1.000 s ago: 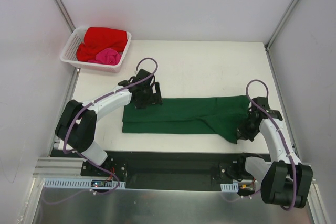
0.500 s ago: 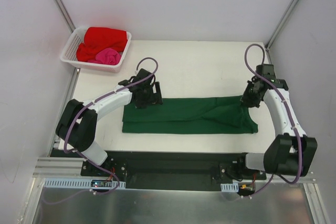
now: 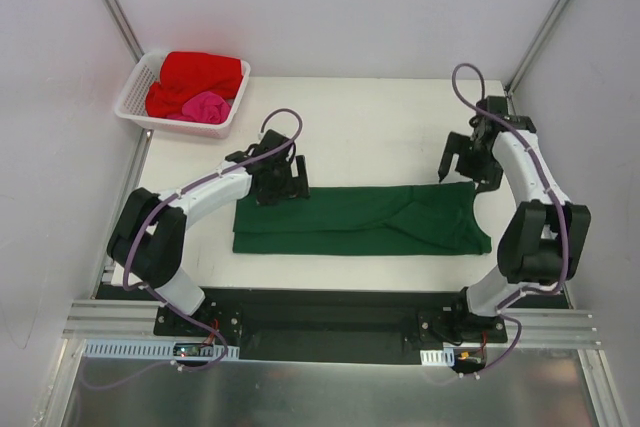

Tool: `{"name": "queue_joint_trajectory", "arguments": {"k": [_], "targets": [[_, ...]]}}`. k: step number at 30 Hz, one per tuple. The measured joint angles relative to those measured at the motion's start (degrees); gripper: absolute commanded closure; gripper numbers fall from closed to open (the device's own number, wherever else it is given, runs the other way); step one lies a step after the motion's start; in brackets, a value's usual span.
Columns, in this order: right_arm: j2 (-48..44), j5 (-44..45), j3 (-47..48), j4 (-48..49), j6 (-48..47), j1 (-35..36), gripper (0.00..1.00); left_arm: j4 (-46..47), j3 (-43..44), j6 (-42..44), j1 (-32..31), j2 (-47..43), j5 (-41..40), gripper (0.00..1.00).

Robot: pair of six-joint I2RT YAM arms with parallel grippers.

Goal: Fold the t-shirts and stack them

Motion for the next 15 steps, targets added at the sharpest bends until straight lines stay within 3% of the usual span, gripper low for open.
{"name": "queue_joint_trajectory", "arguments": {"k": [5,9,12,15], "targets": [[-11.1,1.7,3.6,-1.7,6.3,5.2,0.04,-0.4,0.0,0.1,2.5,-0.4,0.1,0.11],[-20.8,0.8,-10.2,3.0,18.1,12.3,0.04,-1.0,0.0,0.5,6.2,-1.7,0.0,0.1],[-18.2,0.6,-20.8,6.8,26.7,14.7,0.04,-1.2,-0.8,1.6,7.2,-2.6,0.0,0.09],[-11.7,2.2,-23.1,7.2,30.4,15.2,0.04,-1.7,-1.9,2.8,7.2,-2.9,0.0,0.09]]}}
